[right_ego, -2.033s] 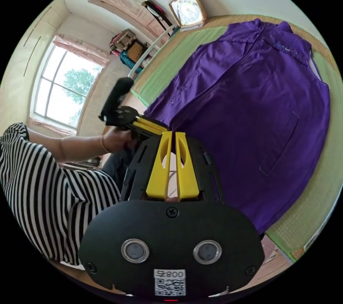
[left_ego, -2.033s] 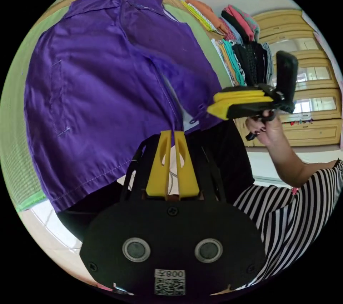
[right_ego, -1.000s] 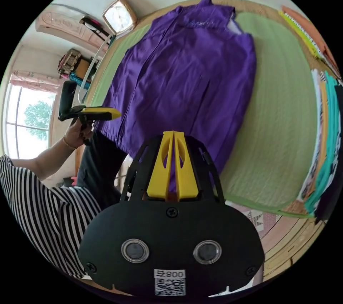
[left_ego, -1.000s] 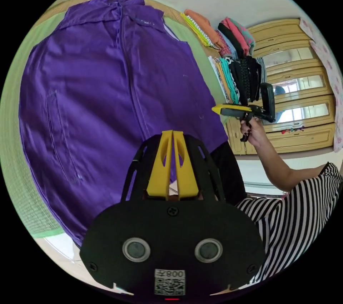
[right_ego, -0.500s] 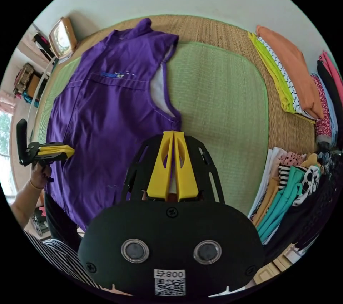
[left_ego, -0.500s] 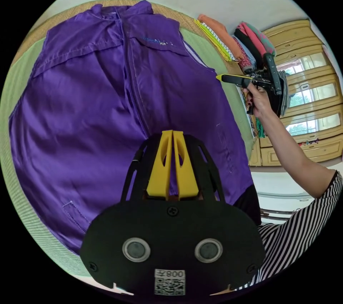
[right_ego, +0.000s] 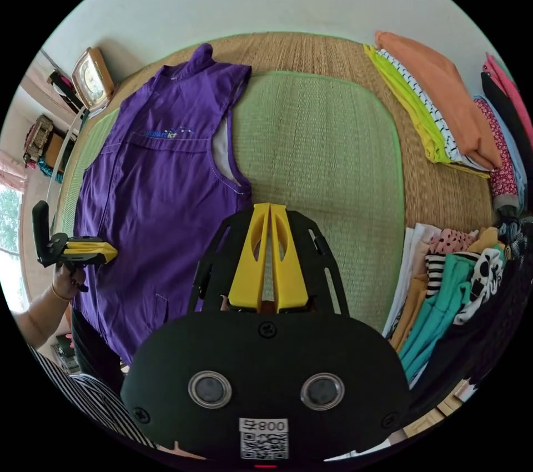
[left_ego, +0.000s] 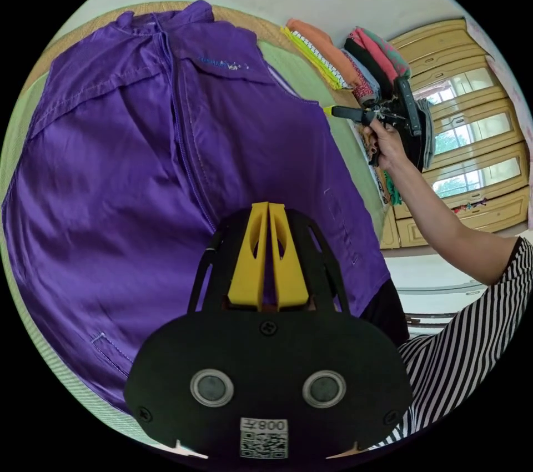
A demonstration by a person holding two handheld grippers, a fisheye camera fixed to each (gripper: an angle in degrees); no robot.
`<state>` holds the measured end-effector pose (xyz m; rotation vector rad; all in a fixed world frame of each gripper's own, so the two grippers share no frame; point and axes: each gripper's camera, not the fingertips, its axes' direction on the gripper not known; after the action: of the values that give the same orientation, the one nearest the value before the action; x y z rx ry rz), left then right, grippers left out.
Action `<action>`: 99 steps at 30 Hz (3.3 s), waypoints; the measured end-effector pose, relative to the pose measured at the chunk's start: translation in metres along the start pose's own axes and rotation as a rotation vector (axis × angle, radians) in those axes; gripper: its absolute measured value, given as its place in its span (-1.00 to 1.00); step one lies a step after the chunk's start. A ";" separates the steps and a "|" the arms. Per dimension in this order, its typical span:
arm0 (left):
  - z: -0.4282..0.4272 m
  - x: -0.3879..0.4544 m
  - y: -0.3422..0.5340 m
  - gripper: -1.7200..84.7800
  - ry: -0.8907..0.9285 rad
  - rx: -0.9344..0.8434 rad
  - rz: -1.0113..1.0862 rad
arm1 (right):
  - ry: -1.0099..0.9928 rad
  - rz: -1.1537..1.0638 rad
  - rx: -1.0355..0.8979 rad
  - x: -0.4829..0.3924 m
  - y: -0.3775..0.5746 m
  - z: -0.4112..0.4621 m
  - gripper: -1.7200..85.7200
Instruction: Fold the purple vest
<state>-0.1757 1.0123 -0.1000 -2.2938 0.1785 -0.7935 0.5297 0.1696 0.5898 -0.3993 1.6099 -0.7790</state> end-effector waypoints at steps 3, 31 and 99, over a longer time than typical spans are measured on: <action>-0.015 -0.003 -0.001 -0.96 -0.031 0.077 -0.007 | -0.043 -0.043 0.095 -0.019 0.011 -0.025 -0.96; -0.033 -0.002 0.140 -0.96 -0.006 -0.059 -0.068 | -0.130 -0.206 -0.252 -0.078 0.161 -0.021 -0.96; -0.212 -0.077 0.695 -0.92 0.270 0.241 -0.594 | -0.663 0.266 -0.202 0.217 0.395 -0.063 -0.94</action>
<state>-0.2993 0.3957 -0.4716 -2.0116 -0.4774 -1.3415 0.4928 0.3263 0.1641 -0.5110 1.0818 -0.2348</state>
